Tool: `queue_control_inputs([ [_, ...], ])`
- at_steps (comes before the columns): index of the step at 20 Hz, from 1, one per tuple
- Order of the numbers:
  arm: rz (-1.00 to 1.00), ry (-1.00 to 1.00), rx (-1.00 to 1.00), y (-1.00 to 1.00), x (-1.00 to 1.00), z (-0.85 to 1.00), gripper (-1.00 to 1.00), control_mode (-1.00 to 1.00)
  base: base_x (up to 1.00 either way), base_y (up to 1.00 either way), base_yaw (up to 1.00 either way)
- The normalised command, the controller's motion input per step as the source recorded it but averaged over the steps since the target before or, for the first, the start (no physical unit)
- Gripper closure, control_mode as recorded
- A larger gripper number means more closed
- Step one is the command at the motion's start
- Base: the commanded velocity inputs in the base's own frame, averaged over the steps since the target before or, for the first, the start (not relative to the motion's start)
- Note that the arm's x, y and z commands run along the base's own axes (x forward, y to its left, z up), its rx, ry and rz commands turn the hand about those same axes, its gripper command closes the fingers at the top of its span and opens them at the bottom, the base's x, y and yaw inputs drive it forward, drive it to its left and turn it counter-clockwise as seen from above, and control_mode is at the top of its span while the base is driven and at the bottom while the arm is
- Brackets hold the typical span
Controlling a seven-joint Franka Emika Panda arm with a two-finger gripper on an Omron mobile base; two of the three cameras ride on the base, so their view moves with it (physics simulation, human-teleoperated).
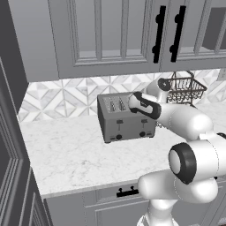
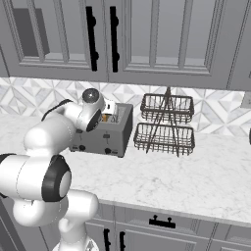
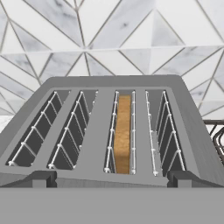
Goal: Start the toaster. Once the lever pops up, take the bread to the plate on the dining counter.
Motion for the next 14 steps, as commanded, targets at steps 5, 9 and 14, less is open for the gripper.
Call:
queue_control_inputs([
  [5,0.0,0.0,0.0,0.0,0.0,0.0,-1.0,-1.0,0.0,0.0,0.0],
  [9,0.0,0.0,0.0,0.0,0.0,0.0,-1.0,-1.0,0.0,0.0,0.0],
  [14,0.0,0.0,0.0,0.0,0.0,0.0,-1.0,-1.0,0.0,0.0,0.0],
])
